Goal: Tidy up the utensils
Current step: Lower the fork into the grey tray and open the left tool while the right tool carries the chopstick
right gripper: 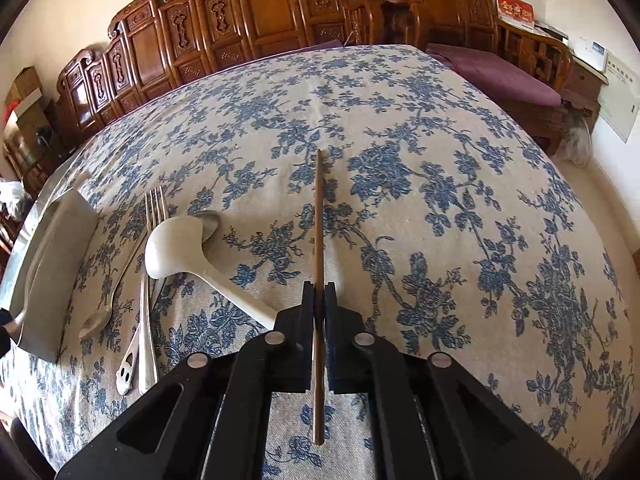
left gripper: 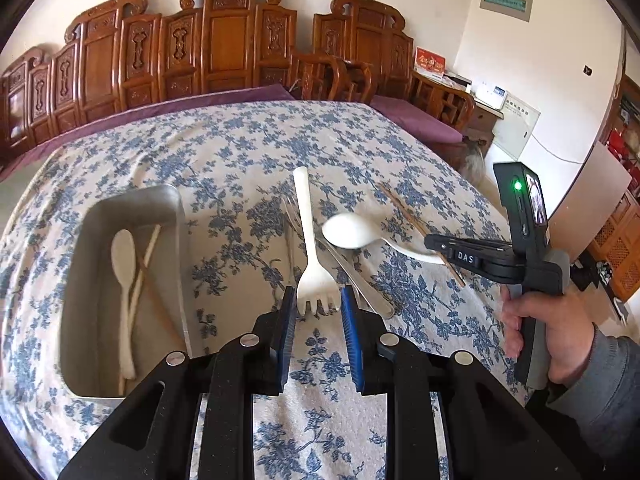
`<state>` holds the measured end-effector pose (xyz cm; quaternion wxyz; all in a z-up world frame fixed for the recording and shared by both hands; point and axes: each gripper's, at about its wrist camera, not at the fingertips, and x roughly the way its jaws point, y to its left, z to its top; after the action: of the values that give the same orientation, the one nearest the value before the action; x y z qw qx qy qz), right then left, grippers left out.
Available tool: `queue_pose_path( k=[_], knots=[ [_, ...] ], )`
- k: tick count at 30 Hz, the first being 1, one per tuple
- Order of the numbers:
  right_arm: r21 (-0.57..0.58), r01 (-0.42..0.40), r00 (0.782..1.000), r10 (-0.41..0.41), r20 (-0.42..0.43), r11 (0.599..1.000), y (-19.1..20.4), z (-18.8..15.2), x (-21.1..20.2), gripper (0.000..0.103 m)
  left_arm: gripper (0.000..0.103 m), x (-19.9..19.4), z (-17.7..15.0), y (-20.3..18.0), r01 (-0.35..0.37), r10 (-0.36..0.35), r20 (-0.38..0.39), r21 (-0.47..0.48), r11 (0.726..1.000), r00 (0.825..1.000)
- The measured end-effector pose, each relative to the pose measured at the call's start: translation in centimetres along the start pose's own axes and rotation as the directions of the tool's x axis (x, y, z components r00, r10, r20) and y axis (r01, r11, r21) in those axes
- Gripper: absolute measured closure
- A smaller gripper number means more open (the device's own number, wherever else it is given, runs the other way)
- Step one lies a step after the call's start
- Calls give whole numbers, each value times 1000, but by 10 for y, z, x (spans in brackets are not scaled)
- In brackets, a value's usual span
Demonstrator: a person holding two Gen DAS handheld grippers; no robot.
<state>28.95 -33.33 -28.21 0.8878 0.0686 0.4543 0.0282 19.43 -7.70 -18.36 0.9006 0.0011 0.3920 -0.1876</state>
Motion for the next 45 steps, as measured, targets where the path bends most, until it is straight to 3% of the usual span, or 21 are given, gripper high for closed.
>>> queue_pose_path(
  k=[7,21,34,45],
  knots=[
    [6,-7,998,6,57,1000,-1,-1,-16,97,82,-24,0,16,-54,54,28,-15,998,998],
    [-183,-46,992,67,111,982,51,-13,-36,97,82,-54,-3,64,-180,182,32,-56,982,983],
    [-306,-92,985,132,111,948,80,-24,-47,97,82,-7,-11,103,-234,222,-120,-90,968,968],
    [-336,-132,982,169,85,933,91,-26,-43,97,82,17,-11,106,-232,218,-151,-82,969,964]
  ],
)
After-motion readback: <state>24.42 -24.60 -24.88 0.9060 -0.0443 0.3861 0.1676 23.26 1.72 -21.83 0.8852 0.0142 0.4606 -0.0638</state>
